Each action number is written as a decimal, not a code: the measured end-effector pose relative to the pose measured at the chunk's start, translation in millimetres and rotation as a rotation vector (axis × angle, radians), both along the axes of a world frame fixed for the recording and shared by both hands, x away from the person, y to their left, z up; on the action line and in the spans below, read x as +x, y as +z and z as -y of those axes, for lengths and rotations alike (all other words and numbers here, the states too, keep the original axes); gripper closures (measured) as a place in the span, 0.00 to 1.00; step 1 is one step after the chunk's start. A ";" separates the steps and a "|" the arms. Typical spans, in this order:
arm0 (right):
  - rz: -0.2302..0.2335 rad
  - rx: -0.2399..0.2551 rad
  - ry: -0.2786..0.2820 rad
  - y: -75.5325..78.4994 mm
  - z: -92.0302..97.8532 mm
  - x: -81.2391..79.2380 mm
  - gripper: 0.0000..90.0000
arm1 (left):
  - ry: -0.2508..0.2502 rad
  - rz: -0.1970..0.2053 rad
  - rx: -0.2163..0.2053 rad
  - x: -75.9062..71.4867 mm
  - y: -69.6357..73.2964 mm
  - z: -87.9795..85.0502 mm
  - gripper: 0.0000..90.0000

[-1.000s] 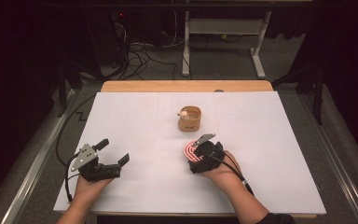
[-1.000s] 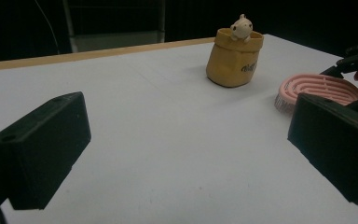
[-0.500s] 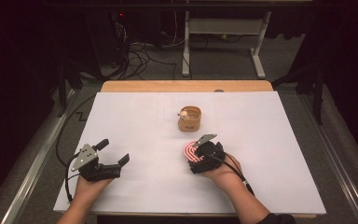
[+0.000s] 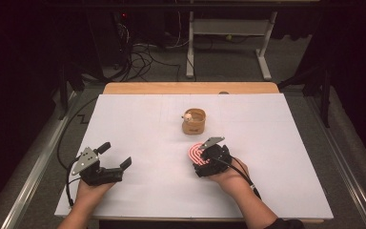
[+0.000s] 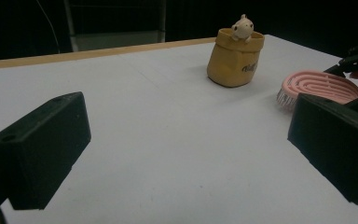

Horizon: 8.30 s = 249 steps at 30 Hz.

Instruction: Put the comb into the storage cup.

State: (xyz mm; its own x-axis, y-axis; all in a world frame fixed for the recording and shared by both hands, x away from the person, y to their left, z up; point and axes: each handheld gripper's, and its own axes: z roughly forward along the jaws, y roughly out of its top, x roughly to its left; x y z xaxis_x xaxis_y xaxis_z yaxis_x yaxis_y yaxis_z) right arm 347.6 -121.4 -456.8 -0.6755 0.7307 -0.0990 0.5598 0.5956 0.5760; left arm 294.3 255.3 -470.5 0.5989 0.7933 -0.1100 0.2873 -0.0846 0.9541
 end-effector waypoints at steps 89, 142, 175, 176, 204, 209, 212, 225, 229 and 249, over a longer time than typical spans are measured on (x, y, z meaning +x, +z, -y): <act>0.482 0.358 -0.055 44.3 49.7 -22.6 0.23 | -0.074 0.000 0.042 1.9 36.8 36.8 0.00; 0.580 0.295 0.001 51.4 18.8 -25.1 0.23 | -0.318 -0.018 -0.079 33.9 61.7 130.8 0.00; 0.629 0.284 0.162 48.5 -40.1 -44.8 0.23 | -0.322 -0.053 -0.135 38.8 65.0 121.3 0.00; 0.636 0.285 0.168 48.8 -41.8 -46.1 0.23 | -0.324 -0.054 -0.137 38.8 65.1 121.1 0.00; 0.661 0.268 0.189 50.8 -49.7 -51.2 0.23 | -0.386 -0.159 -0.209 42.6 66.3 118.3 0.27; 0.663 0.261 0.193 50.7 -51.7 -51.1 0.23 | -0.399 -0.157 -0.214 42.6 66.4 117.8 0.37; 0.668 0.255 0.197 50.8 -53.0 -50.6 0.23 | -0.394 -0.166 -0.219 43.4 66.5 117.0 0.43; 0.677 0.228 0.209 59.4 -56.1 -50.9 0.23 | -0.446 -0.162 -0.258 42.0 68.8 113.8 0.63; 0.682 0.221 0.203 58.1 -57.1 -50.2 0.23 | -0.442 -0.161 -0.254 41.1 69.0 114.8 0.66; 0.662 0.247 0.178 58.0 -61.3 -47.3 0.22 | -0.418 -0.126 -0.225 36.1 74.8 114.5 0.70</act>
